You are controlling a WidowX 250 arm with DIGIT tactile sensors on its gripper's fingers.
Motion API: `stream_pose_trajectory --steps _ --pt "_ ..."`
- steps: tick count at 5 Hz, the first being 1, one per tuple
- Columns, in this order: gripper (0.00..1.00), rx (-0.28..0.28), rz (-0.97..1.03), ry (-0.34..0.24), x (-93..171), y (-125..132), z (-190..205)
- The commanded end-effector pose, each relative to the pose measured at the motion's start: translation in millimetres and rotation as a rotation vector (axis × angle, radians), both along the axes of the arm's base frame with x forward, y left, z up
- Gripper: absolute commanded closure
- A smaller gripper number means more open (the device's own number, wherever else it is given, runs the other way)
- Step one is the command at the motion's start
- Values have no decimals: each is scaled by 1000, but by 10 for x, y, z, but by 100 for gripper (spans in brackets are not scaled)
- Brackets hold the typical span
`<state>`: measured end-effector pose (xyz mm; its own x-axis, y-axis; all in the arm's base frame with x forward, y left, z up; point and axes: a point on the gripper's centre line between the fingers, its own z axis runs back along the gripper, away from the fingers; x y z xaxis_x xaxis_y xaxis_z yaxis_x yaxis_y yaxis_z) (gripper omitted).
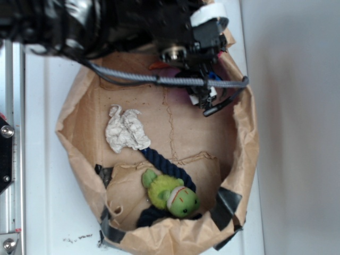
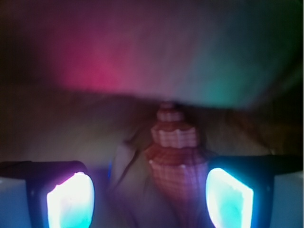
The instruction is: Grab the shell.
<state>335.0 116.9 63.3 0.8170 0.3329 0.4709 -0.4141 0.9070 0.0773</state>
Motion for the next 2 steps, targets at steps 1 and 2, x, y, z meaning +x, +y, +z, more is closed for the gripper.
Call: stream_pose_trajectory --steps 1,2 --pt "0 25 -23 -143 133 -37 -26" --pt "0 54 -18 -143 161 -80 -106"
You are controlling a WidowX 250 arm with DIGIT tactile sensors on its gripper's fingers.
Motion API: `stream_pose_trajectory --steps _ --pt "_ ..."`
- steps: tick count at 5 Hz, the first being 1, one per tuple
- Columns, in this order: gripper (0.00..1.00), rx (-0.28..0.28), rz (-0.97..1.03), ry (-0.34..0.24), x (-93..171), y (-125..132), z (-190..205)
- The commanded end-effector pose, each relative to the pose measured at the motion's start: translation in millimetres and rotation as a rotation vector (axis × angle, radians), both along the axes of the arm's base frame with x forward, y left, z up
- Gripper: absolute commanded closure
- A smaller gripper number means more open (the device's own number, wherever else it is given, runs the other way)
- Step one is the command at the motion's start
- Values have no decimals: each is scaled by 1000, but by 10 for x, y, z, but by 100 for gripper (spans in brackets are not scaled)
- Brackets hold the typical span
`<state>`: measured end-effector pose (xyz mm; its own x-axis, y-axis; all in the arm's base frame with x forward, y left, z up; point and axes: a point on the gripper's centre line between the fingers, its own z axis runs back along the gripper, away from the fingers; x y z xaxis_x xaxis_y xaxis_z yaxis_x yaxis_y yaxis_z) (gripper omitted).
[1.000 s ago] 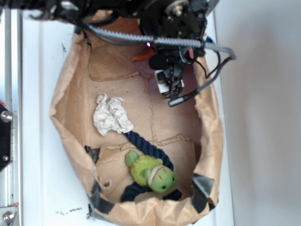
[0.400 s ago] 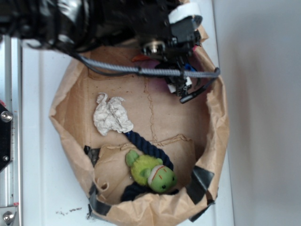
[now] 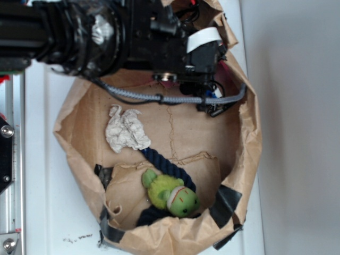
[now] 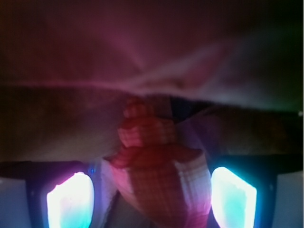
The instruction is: Grab the shell.
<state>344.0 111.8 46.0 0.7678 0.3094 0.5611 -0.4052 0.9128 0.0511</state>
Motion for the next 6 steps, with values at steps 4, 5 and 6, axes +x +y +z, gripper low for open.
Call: stream_pose_trajectory --steps 4,5,6 --pt "100 41 0 -43 -67 -31 126" --pt "100 7 -18 -42 -188 -16 297" --pt "100 -71 -92 15 -423 46 627"
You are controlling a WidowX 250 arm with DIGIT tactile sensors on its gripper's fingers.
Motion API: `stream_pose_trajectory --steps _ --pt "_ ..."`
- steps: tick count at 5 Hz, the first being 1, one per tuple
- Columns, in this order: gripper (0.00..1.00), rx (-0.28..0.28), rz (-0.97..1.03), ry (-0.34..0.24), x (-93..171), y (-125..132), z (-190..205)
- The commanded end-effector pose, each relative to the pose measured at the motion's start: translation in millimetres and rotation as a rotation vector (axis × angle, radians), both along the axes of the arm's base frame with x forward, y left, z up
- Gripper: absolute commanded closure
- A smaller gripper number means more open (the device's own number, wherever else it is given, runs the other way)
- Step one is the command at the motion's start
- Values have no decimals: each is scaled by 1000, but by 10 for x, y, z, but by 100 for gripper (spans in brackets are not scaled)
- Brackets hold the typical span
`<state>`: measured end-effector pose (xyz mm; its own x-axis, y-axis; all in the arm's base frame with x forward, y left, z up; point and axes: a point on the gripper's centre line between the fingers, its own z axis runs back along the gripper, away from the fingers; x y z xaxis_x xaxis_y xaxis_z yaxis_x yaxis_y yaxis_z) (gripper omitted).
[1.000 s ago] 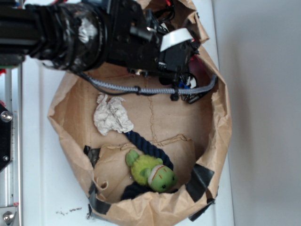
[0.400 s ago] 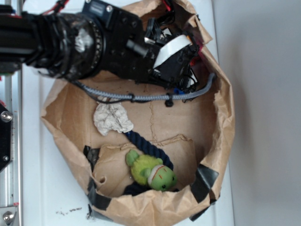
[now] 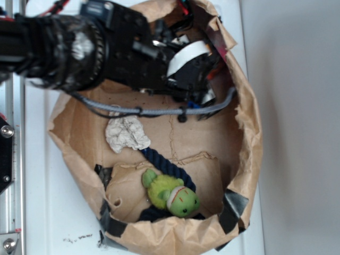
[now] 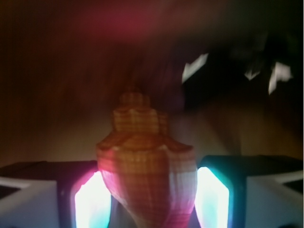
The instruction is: Grab the shell.
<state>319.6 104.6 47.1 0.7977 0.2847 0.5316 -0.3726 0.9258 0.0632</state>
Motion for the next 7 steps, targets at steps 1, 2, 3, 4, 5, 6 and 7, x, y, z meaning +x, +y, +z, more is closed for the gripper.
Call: stream_pose_trajectory --steps 1,2,3,4,5,6,7 --pt "100 -74 -124 -13 -460 183 841" --pt "100 -55 -127 -8 -597 163 954" --pt "100 -68 -122 35 -573 47 1045" --pt "100 -56 -143 29 -591 -82 1088" --pt "100 -12 -151 7 -639 -256 1114" --pt "100 -5 -151 11 -678 -384 1166" --pt "100 54 -146 -28 -695 -437 1121"
